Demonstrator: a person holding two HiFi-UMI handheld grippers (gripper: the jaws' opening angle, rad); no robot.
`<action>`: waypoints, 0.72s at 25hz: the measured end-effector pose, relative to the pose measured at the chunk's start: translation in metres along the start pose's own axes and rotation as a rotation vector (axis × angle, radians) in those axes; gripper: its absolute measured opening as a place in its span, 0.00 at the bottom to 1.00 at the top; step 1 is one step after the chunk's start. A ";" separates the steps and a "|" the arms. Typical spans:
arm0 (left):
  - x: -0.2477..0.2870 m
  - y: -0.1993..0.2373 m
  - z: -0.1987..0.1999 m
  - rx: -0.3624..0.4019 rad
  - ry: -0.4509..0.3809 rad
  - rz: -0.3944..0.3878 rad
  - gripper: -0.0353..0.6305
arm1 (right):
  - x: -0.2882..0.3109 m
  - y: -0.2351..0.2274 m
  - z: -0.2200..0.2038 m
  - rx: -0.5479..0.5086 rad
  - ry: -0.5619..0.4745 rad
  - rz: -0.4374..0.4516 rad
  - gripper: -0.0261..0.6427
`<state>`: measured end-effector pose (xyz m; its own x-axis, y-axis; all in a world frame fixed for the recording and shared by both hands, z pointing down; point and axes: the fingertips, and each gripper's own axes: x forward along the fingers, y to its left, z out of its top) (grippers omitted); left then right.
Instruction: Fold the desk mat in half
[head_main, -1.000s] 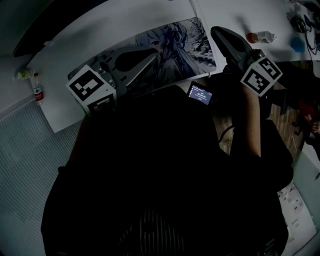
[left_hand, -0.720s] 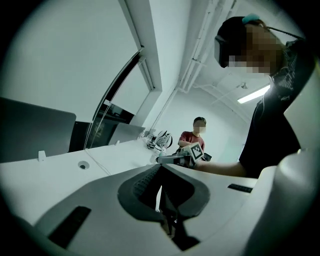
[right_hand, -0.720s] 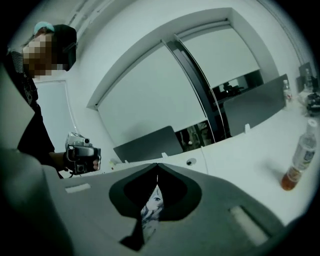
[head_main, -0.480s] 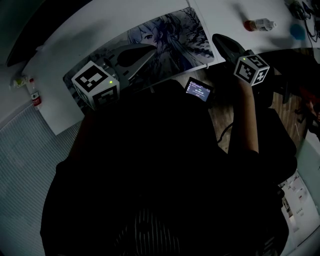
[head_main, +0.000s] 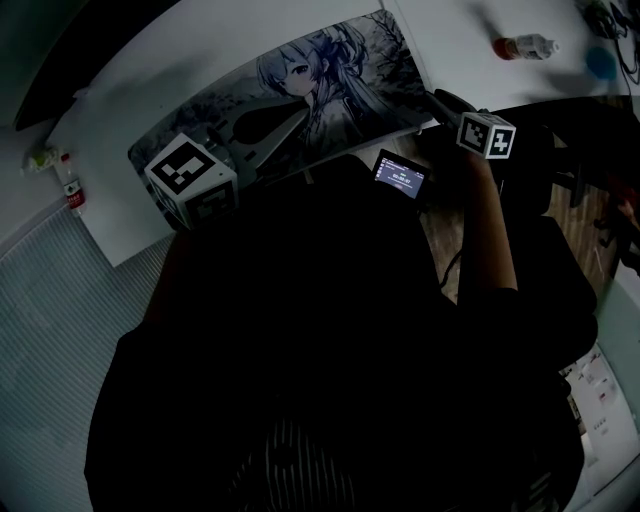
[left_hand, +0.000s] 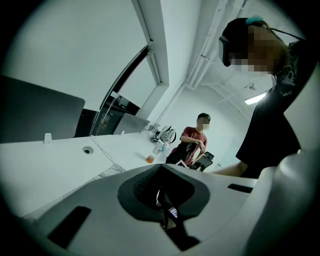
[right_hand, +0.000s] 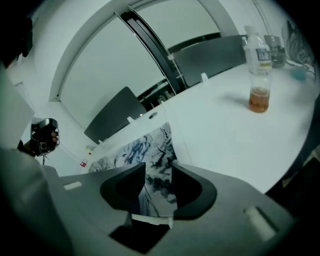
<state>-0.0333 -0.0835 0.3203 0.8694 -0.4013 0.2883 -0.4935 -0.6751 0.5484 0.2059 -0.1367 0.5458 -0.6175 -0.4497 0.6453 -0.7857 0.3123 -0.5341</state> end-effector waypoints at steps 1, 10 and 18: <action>-0.002 -0.001 -0.001 -0.001 0.002 0.002 0.06 | 0.005 -0.010 -0.011 0.018 0.019 -0.022 0.27; -0.018 0.005 -0.002 0.005 -0.029 0.055 0.06 | 0.030 -0.047 -0.051 0.045 0.130 -0.097 0.35; -0.022 0.002 -0.003 -0.024 -0.019 0.097 0.06 | 0.043 -0.017 -0.053 0.075 0.171 0.034 0.33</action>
<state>-0.0539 -0.0741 0.3177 0.8167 -0.4763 0.3258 -0.5744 -0.6174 0.5375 0.1902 -0.1169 0.6115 -0.6465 -0.2887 0.7062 -0.7629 0.2591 -0.5924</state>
